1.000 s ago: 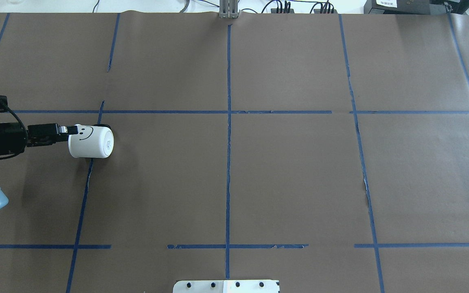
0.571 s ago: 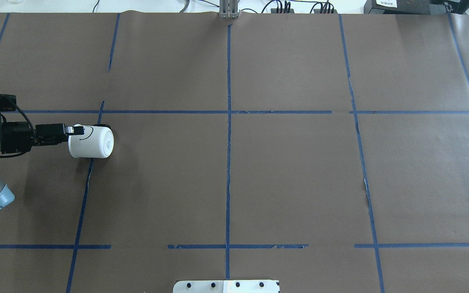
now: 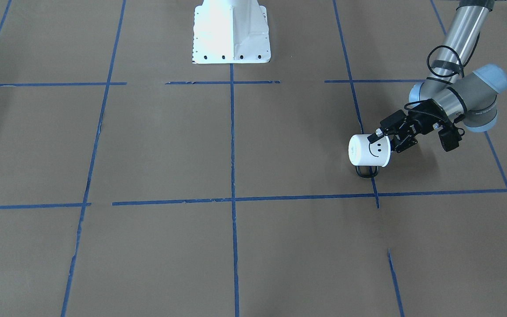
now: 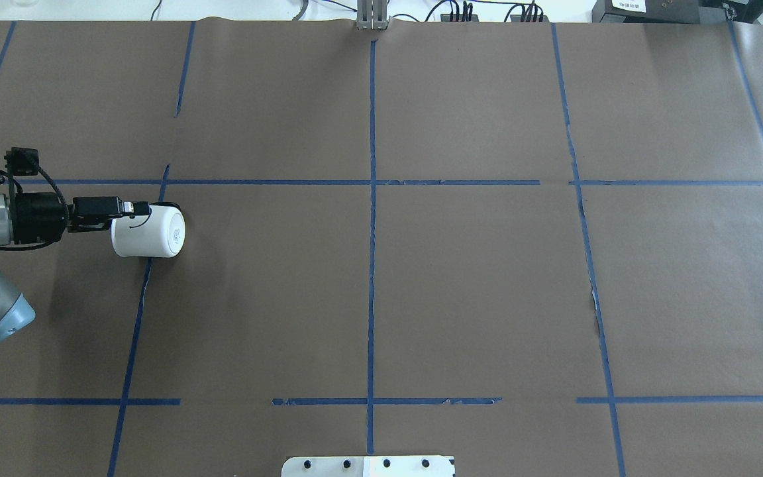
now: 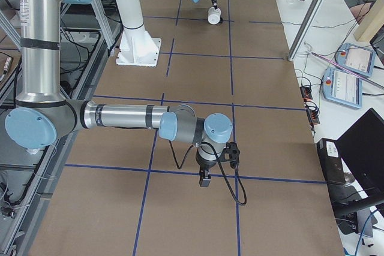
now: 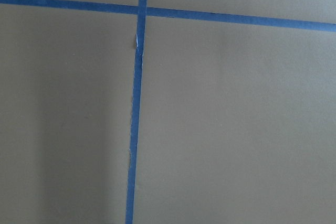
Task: Flip mug
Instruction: 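Close the left gripper on the rim of the white mug, then lift the mug with the left gripper and carry it toward the table center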
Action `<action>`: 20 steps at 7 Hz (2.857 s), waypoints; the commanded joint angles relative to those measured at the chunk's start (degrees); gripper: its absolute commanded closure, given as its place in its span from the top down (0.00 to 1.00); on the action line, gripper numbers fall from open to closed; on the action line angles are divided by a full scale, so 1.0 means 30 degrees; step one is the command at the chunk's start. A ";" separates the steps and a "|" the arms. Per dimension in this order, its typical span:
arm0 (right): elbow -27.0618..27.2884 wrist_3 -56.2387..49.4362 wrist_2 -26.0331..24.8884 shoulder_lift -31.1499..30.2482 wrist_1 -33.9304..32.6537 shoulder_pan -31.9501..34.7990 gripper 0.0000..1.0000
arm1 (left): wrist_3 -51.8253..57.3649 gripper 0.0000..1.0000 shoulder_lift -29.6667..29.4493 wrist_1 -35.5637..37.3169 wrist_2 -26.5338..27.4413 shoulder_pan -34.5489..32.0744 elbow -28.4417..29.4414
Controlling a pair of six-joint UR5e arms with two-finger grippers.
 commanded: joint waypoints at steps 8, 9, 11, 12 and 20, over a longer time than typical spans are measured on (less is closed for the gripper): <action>0.0018 0.0000 0.0000 0.0000 0.0000 0.0000 1.00 | -0.5521 0.00 -0.1326 0.1347 0.0407 0.0039 -0.2658; 0.0018 0.0000 0.0000 0.0000 0.0000 0.0000 1.00 | -0.5996 0.00 -0.2235 0.4579 0.0815 0.0126 -0.3733; 0.0018 0.0000 0.0000 0.0000 0.0000 0.0000 1.00 | -0.6001 0.00 -0.4602 1.1870 0.1371 0.0448 -0.5408; 0.0018 0.0000 0.0000 0.0000 0.0000 0.0000 1.00 | -0.5769 0.00 -0.5835 1.5590 0.3377 0.1581 -0.5936; 0.0018 0.0000 0.0000 0.0000 0.0000 0.0000 1.00 | -0.1498 0.00 -1.6126 3.8586 0.8290 0.6660 -0.3103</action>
